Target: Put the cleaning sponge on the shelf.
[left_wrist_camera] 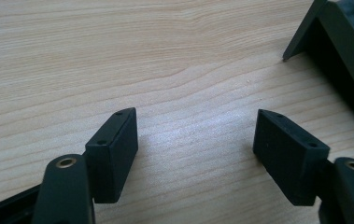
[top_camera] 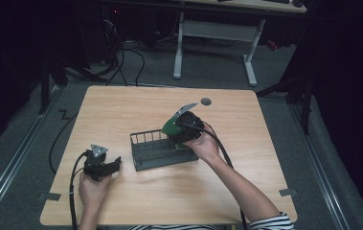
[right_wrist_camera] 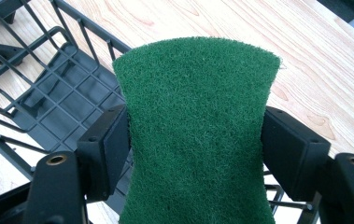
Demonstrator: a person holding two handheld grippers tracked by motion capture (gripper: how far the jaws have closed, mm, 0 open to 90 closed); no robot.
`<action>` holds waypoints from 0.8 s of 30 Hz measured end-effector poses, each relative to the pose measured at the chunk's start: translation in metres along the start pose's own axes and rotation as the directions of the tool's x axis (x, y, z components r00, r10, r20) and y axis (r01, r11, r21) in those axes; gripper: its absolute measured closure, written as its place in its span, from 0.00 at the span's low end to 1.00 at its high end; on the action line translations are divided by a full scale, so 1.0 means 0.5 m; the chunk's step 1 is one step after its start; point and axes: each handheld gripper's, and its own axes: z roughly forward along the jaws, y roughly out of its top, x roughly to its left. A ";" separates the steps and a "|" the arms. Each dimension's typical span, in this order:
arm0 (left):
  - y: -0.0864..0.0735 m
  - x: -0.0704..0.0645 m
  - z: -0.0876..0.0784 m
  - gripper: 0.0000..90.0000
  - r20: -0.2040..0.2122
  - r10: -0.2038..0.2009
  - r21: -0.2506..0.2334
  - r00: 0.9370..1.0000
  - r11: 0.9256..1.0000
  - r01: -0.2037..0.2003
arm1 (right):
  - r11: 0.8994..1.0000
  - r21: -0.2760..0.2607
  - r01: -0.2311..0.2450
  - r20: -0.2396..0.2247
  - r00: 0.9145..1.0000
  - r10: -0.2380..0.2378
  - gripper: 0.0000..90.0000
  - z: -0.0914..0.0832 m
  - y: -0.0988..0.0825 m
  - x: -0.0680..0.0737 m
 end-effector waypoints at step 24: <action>0.000 0.000 0.000 0.35 0.000 0.000 0.000 1.000 1.000 0.000 | 1.000 0.027 0.011 -0.007 1.000 -0.011 0.32 -0.003 -0.027 0.005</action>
